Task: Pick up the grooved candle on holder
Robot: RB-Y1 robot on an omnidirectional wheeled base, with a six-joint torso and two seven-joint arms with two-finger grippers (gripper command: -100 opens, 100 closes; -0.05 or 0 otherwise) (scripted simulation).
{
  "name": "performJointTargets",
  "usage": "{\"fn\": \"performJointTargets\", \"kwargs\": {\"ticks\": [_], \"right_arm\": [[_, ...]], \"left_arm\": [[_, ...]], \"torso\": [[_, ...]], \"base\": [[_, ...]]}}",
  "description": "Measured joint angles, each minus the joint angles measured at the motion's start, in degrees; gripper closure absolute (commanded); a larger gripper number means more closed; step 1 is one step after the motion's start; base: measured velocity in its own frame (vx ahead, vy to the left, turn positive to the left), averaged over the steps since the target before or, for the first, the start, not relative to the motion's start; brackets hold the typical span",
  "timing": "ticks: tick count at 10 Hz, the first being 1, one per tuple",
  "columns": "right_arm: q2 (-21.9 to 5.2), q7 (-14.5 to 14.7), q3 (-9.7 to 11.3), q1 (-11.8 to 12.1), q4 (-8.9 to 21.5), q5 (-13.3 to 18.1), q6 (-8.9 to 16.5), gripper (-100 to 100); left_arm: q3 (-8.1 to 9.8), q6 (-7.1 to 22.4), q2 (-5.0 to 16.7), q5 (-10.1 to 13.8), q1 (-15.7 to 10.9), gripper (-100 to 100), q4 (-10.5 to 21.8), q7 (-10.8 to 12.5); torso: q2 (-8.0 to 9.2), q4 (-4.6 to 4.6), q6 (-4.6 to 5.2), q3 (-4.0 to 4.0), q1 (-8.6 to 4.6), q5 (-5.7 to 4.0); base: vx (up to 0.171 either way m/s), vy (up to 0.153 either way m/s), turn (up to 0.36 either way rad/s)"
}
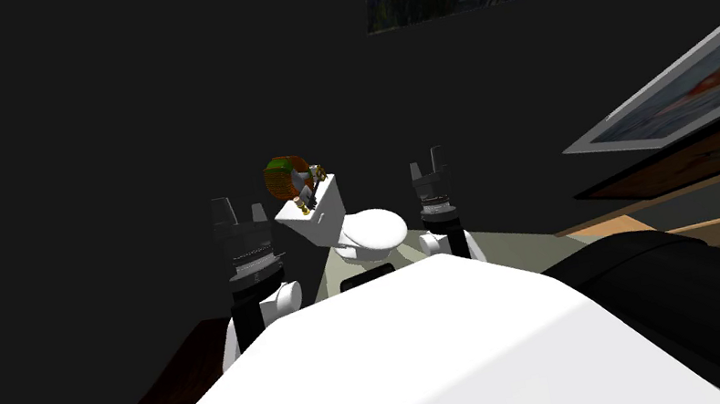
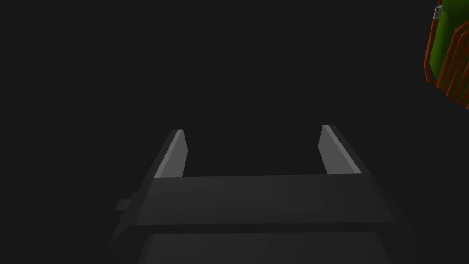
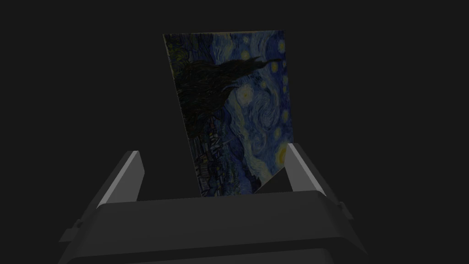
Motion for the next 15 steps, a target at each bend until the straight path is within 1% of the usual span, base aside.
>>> {"fn": "performJointTargets", "kwargs": {"ticks": [1, 4, 9, 12, 15], "right_arm": [[0.0, 0.0, 0.0, 0.0, 0.0, 0.0, 0.0, 0], [0.0, 0.0, 0.0, 0.0, 0.0, 0.0, 0.0, 0], [0.0, 0.0, 0.0, 0.0, 0.0, 0.0, 0.0, 0], [0.0, 0.0, 0.0, 0.0, 0.0, 0.0, 0.0, 0], [0.0, 0.0, 0.0, 0.0, 0.0, 0.0, 0.0, 0]], "left_arm": [[-0.13, 0.9, 0.9, 0.1, -0.1, -100, -0.1, 0.1], [-0.44, 6.1, 3.4, 0.8, -1.2, -100, -1.0, 0.6], [-0.5, 12.6, 5.4, 1.7, -2.5, -100, -1.5, 1.4], [-1.03, 17.3, 6.3, 2.1, -3.6, -100, -2.1, 1.6], [-1.2, 21.9, 7.4, 2.7, -4.3, -100, -2.7, 2.1]], "torso": [[0.01, 0.0, 0.01, 0.01, 0.04, 0.01], [0.06, 0.01, 0.0, 0.03, 0.13, 0.03], [0.02, 0.0, 0.0, 0.01, 0.05, 0.01], [0.02, 0.01, 0.0, 0.01, 0.06, 0.02], [0.02, 0.0, -0.01, 0.01, 0.05, 0.02]], "base": [[-0.01, 0.021, -0.032], [-0.015, 0.027, -0.024], [-0.007, 0.014, -0.025], [-0.008, 0.014, -0.026], [-0.008, 0.014, -0.035]]}}
